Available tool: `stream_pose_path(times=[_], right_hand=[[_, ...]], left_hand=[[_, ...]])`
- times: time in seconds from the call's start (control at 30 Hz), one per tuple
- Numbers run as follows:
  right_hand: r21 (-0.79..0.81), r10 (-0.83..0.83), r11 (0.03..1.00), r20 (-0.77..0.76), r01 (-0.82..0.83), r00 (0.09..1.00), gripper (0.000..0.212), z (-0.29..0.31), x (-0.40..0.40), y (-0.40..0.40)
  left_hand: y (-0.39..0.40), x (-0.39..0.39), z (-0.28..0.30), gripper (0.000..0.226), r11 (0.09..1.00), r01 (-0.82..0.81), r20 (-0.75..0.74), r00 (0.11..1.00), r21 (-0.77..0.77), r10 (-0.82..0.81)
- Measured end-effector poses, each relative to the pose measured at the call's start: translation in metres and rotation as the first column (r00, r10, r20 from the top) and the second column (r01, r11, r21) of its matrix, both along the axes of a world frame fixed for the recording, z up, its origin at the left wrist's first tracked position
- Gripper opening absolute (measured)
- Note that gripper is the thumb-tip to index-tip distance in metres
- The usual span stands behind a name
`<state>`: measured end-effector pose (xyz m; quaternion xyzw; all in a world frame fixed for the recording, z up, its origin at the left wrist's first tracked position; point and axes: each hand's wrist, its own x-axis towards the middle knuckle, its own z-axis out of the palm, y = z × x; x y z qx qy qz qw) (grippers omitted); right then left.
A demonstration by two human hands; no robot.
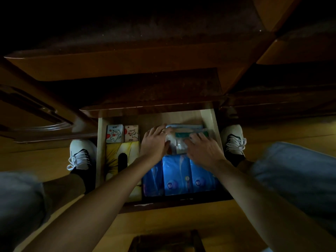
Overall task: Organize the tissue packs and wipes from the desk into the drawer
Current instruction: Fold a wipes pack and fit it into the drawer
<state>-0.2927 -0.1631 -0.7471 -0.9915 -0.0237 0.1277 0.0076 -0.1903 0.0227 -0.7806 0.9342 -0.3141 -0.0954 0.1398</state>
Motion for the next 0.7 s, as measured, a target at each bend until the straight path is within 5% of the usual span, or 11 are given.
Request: stream_pose_path(times=[0.17, 0.4, 0.5, 0.6, 0.7], right_hand=[[0.007, -0.098, 0.995, -0.129, 0.099, 0.987, 0.043, 0.001, -0.001, 0.013], [0.053, 0.003, 0.999, 0.149, -0.011, 0.989, 0.047, 0.040, -0.029, 0.026], [0.114, 0.205, 0.973, -0.011, -0.203, 0.979, 0.061, 0.052, -0.056, 0.040], [0.124, 0.253, 0.964, -0.158, -0.235, 0.954, 0.079, 0.054, -0.093, 0.048], [0.257, -0.149, 0.954, -0.033, 0.153, 0.988, 0.071, 0.053, -0.122, 0.058]], left_hand=[[0.029, -0.010, 0.010, 0.039, 0.993, 0.120, -0.155, 0.981, 0.003, -0.118], [0.071, -0.037, 0.056, 0.065, 0.979, 0.200, -0.145, 0.971, 0.041, -0.192], [0.104, -0.053, 0.081, 0.084, 0.945, 0.300, -0.145, 0.949, 0.134, -0.280], [0.149, -0.083, 0.094, 0.073, 0.912, 0.375, -0.107, 0.926, 0.167, -0.361], [0.185, -0.113, 0.094, 0.054, 0.995, 0.056, 0.037, 0.998, 0.084, -0.059]])
